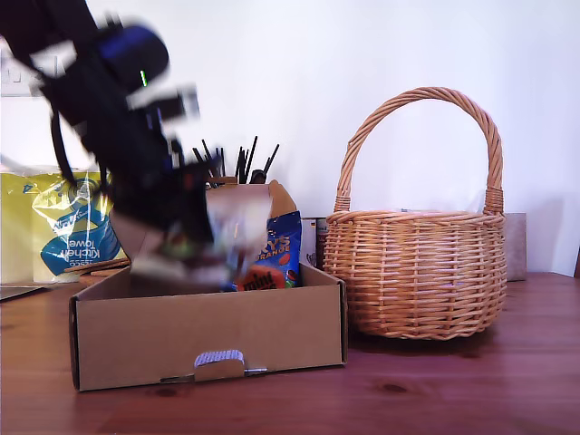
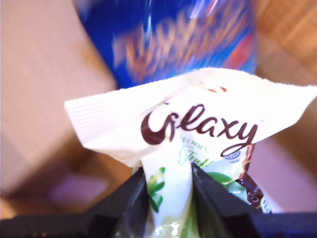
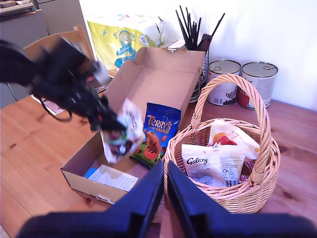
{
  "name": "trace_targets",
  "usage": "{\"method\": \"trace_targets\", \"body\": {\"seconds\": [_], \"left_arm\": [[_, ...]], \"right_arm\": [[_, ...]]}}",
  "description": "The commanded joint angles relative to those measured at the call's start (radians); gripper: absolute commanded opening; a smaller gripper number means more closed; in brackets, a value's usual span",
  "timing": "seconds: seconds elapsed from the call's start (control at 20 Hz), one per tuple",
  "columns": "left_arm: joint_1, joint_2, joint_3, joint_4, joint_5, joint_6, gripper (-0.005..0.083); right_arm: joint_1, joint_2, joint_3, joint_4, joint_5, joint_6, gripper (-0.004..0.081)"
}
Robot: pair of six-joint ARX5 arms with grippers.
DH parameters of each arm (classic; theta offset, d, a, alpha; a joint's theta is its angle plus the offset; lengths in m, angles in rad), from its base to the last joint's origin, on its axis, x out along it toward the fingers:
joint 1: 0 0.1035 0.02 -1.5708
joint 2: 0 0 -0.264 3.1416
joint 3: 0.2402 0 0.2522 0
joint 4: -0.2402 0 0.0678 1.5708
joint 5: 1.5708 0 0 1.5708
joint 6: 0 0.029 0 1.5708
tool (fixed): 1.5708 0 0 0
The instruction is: Move the bags of Easter eggs from the cardboard box on the left into the woven basket on the right side.
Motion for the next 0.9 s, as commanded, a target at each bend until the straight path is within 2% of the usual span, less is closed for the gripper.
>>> {"method": "trace_targets", "body": {"seconds": [0.0,0.15,0.3,0.5,0.7,0.85], "left_arm": [[-0.013,-0.059,0.012,0.012,0.054,-0.027,0.0142],[-0.062,-0.091,0.012,0.114,0.142,-0.109,0.0143],[-0.142,-0.067,0.012,0.254,0.151,-0.176,0.0143],[-0.251,-0.011,0.012,0.484,0.069,-0.213,0.0143],[-0.307,0.073,0.014,0.655,0.014,-0.214,0.0143],[-0.334,0.148,0.027,0.772,-0.065,-0.212,0.0142]], "right_arm": [[0.005,-0.003,-0.013,0.01,-0.006,-0.003,-0.0012],[0.004,-0.003,-0.013,0.011,-0.006,-0.003,-0.0012],[0.004,-0.003,-0.013,0.015,0.0,0.032,-0.0012],[0.004,-0.003,-0.011,-0.018,0.072,0.06,-0.0012],[0.002,-0.006,-0.011,-0.076,0.153,0.061,-0.0012],[0.002,-0.015,-0.008,-0.084,0.161,0.061,-0.0012]]}}
